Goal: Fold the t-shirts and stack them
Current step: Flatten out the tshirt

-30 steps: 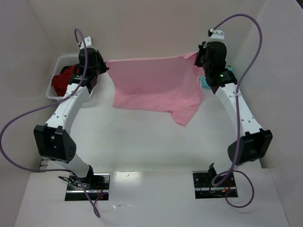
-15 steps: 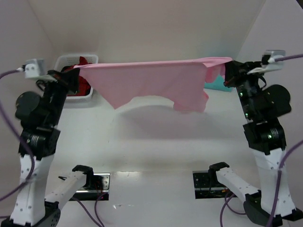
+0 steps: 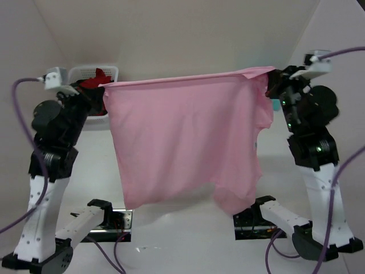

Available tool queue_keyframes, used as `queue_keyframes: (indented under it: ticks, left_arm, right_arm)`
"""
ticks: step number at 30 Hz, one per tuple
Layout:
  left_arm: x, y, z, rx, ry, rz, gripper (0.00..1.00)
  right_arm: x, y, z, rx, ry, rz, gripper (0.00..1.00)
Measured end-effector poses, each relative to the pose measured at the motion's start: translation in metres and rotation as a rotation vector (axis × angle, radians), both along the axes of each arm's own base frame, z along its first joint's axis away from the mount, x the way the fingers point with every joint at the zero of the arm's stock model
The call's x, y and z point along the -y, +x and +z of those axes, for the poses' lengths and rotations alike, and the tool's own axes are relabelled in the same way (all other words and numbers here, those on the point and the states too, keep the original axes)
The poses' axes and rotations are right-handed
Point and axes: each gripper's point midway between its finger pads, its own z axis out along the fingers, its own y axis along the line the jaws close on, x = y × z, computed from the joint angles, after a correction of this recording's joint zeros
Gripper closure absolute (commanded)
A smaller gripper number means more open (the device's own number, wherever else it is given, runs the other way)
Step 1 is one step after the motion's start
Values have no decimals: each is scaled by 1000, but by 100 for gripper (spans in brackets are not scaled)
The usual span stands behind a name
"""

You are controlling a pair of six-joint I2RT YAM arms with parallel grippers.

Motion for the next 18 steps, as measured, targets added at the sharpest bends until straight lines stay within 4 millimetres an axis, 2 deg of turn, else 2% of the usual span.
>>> queue_keyframes:
  ticks: [1, 2, 4, 7, 12, 18]
  left_arm:
    - [1, 13, -18, -50, 7, 8, 100]
    - [1, 29, -45, -118, 14, 23, 100]
    - [0, 47, -86, -224, 21, 43, 100]
    - [-1, 63, -144, -365, 39, 67, 100]
    - [-1, 79, -203, -500, 45, 90, 100]
    - [-1, 106, -270, -634, 53, 130, 100]
  right_arm:
    - [-1, 13, -22, -50, -6, -12, 100]
    - [-2, 25, -46, -108, -15, -22, 100]
    - [-5, 48, -101, -235, -31, -39, 100]
    - [-8, 66, -173, -395, -49, -53, 100]
    - [-11, 75, -246, -521, -33, -66, 100]
    - [-18, 99, -306, -616, -21, -77, 100]
